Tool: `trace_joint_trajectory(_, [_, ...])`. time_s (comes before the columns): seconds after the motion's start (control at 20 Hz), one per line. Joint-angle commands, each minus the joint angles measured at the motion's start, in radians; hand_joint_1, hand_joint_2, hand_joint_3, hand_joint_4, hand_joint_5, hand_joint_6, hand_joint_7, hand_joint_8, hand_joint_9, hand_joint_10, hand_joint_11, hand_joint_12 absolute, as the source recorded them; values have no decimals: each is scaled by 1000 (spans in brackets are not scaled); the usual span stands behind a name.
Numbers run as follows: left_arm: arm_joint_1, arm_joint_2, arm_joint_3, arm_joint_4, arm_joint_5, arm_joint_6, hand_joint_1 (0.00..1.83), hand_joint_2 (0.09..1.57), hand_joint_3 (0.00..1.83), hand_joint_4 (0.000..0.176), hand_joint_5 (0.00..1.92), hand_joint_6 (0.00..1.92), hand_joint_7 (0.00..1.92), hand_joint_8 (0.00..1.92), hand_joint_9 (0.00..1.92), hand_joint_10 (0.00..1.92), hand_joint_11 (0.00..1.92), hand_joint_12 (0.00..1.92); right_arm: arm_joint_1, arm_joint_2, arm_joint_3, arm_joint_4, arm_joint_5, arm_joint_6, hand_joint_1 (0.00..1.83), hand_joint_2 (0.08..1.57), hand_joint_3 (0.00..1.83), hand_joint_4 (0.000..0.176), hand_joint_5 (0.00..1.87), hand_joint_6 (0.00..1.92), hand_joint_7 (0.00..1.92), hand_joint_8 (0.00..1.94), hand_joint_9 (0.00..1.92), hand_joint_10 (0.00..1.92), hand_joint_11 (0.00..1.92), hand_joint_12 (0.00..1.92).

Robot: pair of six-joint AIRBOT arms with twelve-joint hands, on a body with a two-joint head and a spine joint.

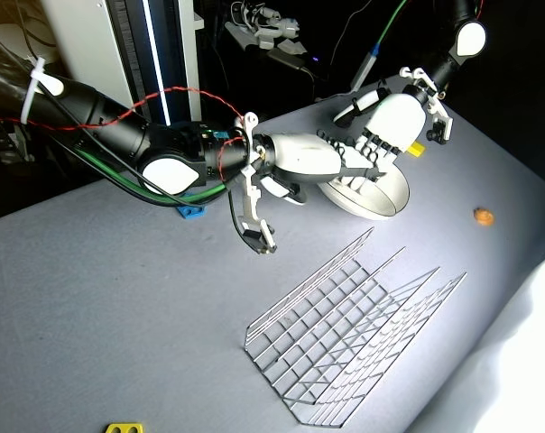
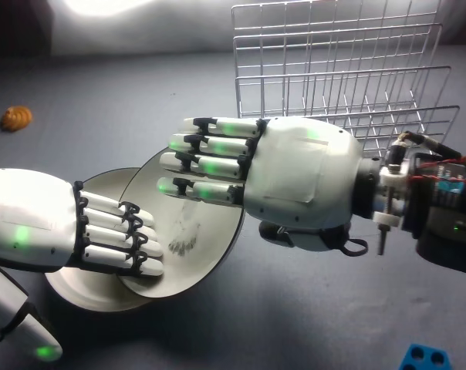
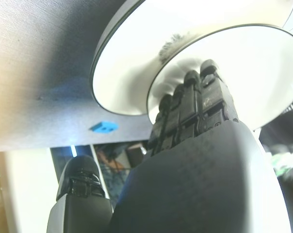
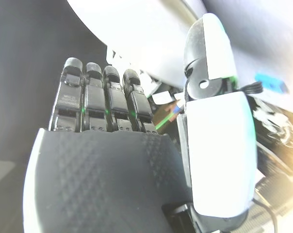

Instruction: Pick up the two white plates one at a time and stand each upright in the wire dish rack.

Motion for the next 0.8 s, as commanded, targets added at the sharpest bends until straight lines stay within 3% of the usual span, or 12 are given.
trace_joint_trajectory(0.0, [5,-13,-1,-16,-29,-3,0,1112,0,0,87,5,46,6,17,6,3,1,13,-11,5,9,119,-5,1077,1123,10,0,130,1,65,3,43,1,0,206])
trace_joint_trajectory(0.1, [4,-14,0,-16,-29,-3,0,1113,0,0,91,5,52,7,22,7,1,0,14,-42,31,14,119,-5,1068,1108,0,0,172,7,130,10,102,14,0,364])
trace_joint_trajectory(0.25, [2,-15,1,-16,-29,-3,0,1110,0,0,93,4,49,4,18,3,0,0,14,-74,43,25,119,-13,1036,1118,2,0,192,8,162,10,132,17,0,453])
trace_joint_trajectory(0.5, [1,-15,1,-16,-29,-4,0,1115,1,0,105,5,70,9,42,10,18,8,14,-112,67,59,119,-16,918,1133,0,0,219,8,206,6,160,8,0,447])
trace_joint_trajectory(0.65, [0,-16,1,-16,-29,-4,0,1113,0,0,118,9,74,9,41,8,10,4,9,-121,76,59,121,-17,894,1171,4,0,296,15,310,14,254,25,0,656])
trace_joint_trajectory(0.75, [0,-16,1,-16,-29,-5,0,1110,0,0,112,5,79,9,45,8,15,7,4,-128,86,59,122,-17,903,1189,7,0,418,20,431,14,363,31,0,915])
